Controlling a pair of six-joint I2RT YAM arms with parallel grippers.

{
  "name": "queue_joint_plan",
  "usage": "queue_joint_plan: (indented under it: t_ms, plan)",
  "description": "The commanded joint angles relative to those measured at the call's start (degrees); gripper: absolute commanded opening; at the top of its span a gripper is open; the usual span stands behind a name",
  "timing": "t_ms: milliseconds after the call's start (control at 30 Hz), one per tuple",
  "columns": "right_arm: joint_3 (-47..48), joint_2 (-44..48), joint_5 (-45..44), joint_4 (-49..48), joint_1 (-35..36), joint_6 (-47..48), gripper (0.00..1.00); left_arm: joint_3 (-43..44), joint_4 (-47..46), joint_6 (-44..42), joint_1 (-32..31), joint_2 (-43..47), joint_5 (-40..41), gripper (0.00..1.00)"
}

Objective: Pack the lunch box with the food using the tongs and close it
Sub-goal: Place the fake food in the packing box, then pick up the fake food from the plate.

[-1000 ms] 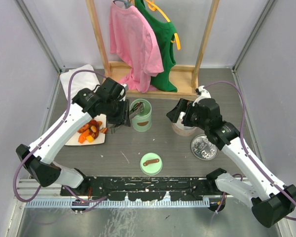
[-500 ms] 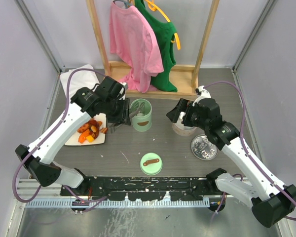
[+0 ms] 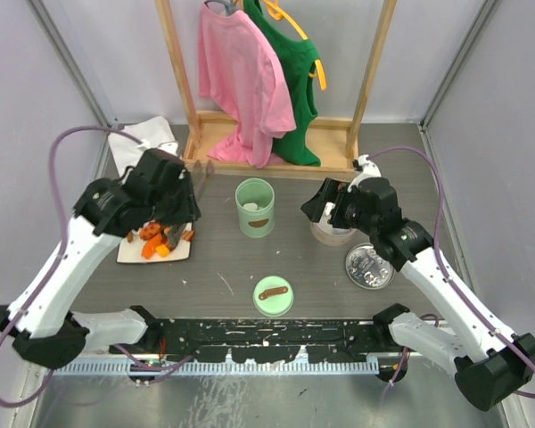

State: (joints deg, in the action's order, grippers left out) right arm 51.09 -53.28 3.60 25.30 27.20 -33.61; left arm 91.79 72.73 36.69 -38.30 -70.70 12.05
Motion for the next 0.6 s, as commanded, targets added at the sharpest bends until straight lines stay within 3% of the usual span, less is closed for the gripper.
queue_joint_plan:
  t_ms: [0,300,567]
  plan:
    - [1.6,0.5,-1.9,-1.7,-0.2,2.9,1.00,-0.9,5.1,6.0,2.1,5.9,9.7,0.38]
    - [4.7,0.6,-5.5,0.8,-0.2,9.9,1.00,-6.0,14.9,8.1,14.0,10.1,11.3,0.38]
    - [5.3,0.9,-6.5,1.9,-0.2,12.3,1.00,-7.1,18.2,-2.1,25.1,5.5,6.0,0.38]
